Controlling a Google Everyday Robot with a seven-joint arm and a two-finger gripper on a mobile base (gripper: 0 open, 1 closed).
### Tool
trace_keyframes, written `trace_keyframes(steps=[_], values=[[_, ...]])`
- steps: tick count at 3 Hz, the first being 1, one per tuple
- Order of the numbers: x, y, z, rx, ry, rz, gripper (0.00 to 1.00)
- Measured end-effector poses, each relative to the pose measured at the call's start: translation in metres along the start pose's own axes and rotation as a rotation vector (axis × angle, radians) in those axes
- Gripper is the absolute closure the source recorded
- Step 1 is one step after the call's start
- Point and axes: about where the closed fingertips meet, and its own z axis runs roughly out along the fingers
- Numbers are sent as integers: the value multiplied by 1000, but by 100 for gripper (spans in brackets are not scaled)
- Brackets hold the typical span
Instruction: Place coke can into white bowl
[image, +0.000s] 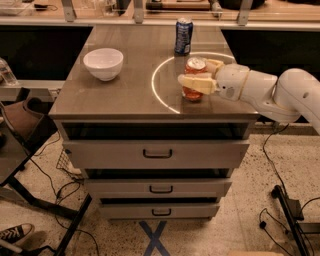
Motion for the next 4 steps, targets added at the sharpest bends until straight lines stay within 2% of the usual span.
trace_keyframes(steps=[2, 3, 4], values=[[-1, 3, 5, -9, -2, 0, 88], [-3, 5, 8, -14, -1, -1, 100], [-12, 4, 13, -19, 8, -6, 100]])
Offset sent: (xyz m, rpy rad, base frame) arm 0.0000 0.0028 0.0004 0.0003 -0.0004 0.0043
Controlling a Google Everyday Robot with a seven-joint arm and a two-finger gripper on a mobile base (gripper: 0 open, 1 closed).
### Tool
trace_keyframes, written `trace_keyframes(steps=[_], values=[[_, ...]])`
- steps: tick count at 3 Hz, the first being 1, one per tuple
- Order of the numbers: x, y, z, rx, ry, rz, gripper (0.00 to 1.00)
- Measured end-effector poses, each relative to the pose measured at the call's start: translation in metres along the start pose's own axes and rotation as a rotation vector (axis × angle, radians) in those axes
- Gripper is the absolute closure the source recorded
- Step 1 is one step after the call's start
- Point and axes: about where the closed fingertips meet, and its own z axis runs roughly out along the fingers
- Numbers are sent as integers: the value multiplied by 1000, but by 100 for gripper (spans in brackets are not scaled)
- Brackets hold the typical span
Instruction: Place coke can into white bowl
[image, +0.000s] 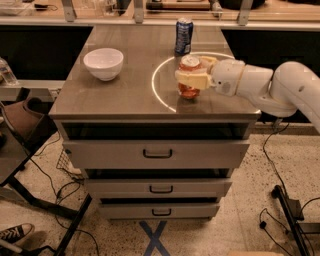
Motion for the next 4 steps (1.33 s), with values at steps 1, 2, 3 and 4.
trace_keyframes(steps=[1, 2, 3, 4], values=[[-47, -10, 14, -12, 28, -11, 100], [-102, -23, 52, -16, 37, 2, 100], [-141, -23, 119, -31, 22, 45, 100], [-145, -10, 170, -50, -15, 105, 100]])
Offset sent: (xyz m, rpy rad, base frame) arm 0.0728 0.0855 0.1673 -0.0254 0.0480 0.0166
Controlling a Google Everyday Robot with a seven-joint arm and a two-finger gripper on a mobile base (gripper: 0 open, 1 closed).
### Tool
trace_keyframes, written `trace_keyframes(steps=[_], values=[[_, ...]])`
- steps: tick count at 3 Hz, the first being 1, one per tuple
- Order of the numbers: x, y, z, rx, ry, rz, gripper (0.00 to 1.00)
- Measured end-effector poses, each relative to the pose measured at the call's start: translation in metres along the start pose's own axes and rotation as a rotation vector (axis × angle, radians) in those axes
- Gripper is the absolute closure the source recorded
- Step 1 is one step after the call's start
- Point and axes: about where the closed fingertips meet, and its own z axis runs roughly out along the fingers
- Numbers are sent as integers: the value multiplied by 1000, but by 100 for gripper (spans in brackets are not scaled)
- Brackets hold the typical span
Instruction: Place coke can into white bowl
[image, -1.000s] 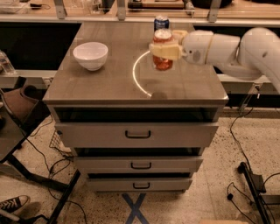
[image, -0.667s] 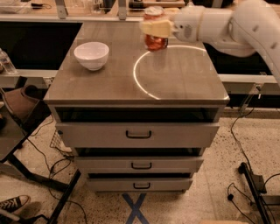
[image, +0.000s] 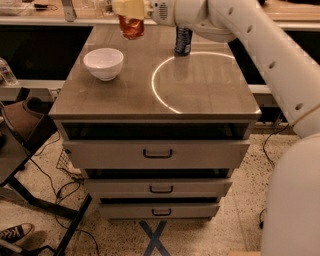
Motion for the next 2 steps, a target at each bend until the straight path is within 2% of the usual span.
trace_keyframes(steps=[1, 2], values=[[12, 11, 50, -18, -29, 28, 100], [26, 13, 83, -29, -70, 23, 100]])
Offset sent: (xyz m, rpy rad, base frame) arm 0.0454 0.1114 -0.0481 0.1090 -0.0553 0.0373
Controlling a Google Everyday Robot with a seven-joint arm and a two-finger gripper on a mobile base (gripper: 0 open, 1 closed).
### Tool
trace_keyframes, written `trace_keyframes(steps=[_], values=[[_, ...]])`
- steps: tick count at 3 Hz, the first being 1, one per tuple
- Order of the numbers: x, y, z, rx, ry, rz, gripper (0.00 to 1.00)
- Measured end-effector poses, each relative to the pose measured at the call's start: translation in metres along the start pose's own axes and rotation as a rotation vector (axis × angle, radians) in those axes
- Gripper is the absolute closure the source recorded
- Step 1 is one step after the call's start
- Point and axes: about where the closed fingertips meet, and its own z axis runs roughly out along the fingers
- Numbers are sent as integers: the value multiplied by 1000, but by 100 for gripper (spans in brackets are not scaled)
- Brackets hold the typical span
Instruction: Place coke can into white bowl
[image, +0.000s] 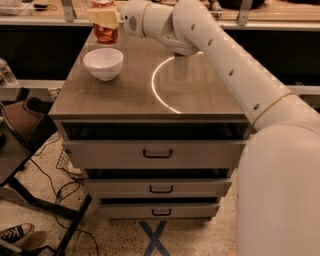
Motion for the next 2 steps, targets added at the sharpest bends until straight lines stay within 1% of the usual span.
trace_keyframes(steps=[1, 2], values=[[20, -1, 23, -19, -43, -58, 100], [20, -1, 23, -19, -43, -58, 100]])
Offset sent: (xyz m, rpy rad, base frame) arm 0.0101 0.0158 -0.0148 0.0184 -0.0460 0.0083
